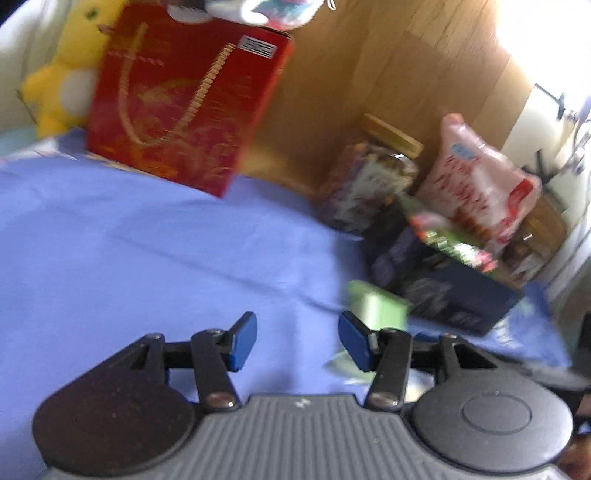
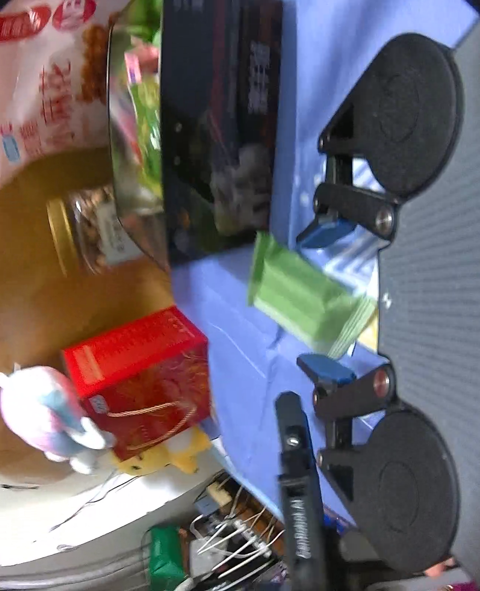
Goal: Organize snacks
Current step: 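Move the left gripper to the light green cracker packet on the cloth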
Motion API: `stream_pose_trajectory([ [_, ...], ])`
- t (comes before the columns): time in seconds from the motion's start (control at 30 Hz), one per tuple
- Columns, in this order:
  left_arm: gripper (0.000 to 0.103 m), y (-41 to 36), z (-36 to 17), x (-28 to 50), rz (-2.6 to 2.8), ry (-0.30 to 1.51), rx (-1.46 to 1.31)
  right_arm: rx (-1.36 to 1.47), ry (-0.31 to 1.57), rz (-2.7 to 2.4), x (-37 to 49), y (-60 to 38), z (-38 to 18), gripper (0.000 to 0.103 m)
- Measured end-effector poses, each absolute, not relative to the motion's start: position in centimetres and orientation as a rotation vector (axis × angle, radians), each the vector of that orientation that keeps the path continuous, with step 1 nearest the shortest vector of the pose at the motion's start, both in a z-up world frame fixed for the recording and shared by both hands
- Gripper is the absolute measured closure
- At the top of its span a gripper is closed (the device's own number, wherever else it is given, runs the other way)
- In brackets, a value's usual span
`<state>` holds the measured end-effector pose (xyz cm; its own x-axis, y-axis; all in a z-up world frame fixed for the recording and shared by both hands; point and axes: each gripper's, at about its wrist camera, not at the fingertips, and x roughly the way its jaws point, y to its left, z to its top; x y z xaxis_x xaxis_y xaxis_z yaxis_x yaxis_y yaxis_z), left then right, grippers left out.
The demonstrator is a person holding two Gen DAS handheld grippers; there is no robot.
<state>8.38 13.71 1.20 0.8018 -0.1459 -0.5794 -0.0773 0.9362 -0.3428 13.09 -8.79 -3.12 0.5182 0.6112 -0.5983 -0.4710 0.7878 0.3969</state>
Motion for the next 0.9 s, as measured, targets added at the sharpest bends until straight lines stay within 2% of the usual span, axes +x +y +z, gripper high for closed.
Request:
stream_pose_trajectory([
  [0.13, 0.053, 14.1, 1.3, 7.4, 0.063, 0.635, -0.297, 0.052, 0.772, 0.588, 12.8, -5.5, -3.7, 0.031],
  [0.2, 0.053, 14.5, 1.3, 6.8, 0.086, 0.637, -0.294, -0.037, 0.750, 0.573, 12.3, -4.7, -3.5, 0.037],
  [0.23, 0.053, 14.6, 1.2, 6.6, 0.089, 0.639, -0.298, -0.046, 0.752, 0.566, 12.1, -4.7, -3.3, 0.044],
  [0.3, 0.053, 14.7, 1.0, 6.3, 0.088, 0.648, -0.308, -0.045, 0.766, 0.570, 11.8, -5.1, -3.1, 0.048],
  [0.4, 0.053, 14.3, 1.0, 5.5, 0.062, 0.656, -0.310, -0.165, 0.701, 0.565, 9.3, -6.0, -2.6, 0.048],
  [0.53, 0.053, 12.8, 1.0, 5.2, 0.023, 0.657, -0.292, -0.531, 0.522, 0.524, 4.6, -7.0, -1.9, 0.048],
  [0.77, 0.052, 10.3, 0.9, 4.6, -0.005, 0.680, -0.227, -1.043, 0.387, 0.504, -1.4, -8.6, -3.5, 0.047],
  [0.9, 0.053, 10.2, 0.9, 4.3, -0.019, 0.688, -0.232, -1.118, 0.316, 0.576, -4.7, -8.0, -4.1, 0.044],
])
